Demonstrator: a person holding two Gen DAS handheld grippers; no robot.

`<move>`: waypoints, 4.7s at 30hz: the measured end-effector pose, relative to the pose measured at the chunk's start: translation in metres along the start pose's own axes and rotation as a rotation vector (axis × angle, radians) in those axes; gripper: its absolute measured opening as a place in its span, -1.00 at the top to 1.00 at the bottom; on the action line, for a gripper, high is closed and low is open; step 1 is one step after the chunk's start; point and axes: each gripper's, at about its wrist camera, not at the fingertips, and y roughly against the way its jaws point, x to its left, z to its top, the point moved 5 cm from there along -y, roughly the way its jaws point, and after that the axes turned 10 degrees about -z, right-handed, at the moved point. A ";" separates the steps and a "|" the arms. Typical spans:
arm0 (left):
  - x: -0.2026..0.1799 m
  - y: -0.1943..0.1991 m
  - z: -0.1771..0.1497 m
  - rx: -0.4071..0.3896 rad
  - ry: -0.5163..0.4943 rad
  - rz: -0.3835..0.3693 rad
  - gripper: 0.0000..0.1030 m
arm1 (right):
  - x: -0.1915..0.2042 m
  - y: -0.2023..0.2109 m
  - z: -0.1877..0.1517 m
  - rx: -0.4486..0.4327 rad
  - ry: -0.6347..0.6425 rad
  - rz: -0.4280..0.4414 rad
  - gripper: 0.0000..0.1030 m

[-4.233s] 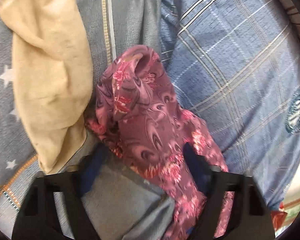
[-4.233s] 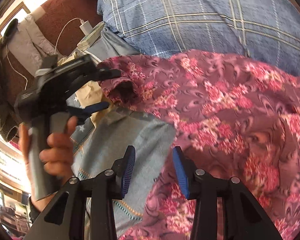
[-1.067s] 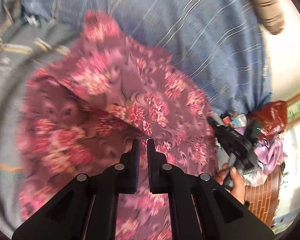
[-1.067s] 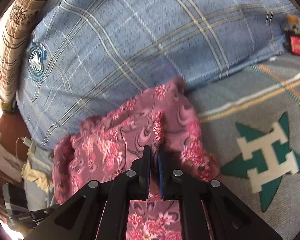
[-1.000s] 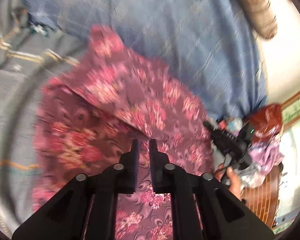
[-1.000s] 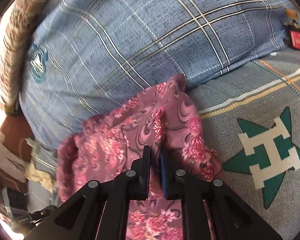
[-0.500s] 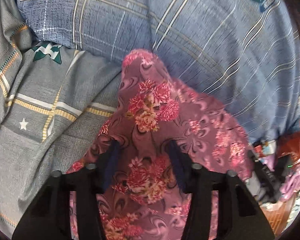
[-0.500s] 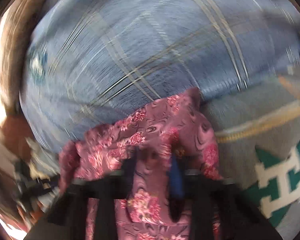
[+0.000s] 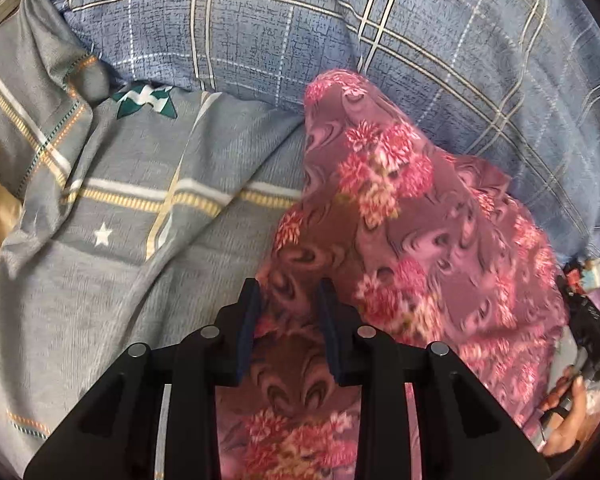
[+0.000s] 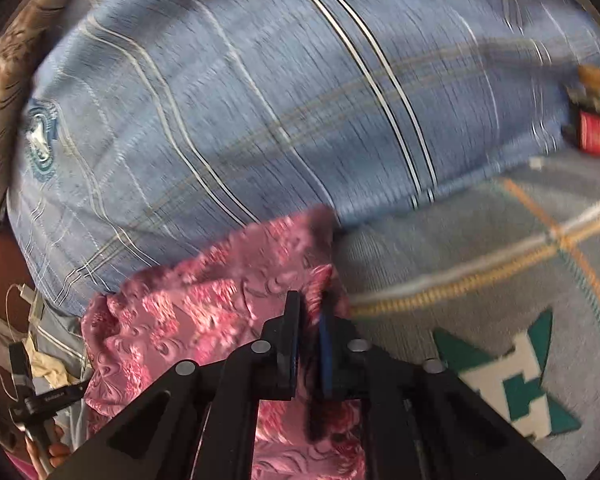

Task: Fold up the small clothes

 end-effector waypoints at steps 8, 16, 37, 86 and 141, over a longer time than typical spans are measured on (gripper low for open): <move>-0.012 0.039 -0.022 -0.073 0.139 -0.381 -0.31 | 0.043 0.057 0.025 -0.157 0.055 0.082 0.10; -0.006 -0.006 -0.028 0.017 0.250 -0.462 -0.34 | 0.162 -0.019 0.009 0.108 0.365 0.179 0.04; -0.002 -0.005 -0.010 -0.093 0.263 -0.330 0.82 | 0.219 -0.036 -0.031 0.025 0.887 -0.027 0.98; 0.014 0.081 -0.063 0.017 0.085 -0.295 -0.05 | -0.028 0.132 -0.081 0.001 0.026 0.052 0.23; 0.024 0.134 -0.250 0.203 0.127 -0.490 0.90 | -0.117 0.209 -0.258 0.141 -0.059 0.231 0.88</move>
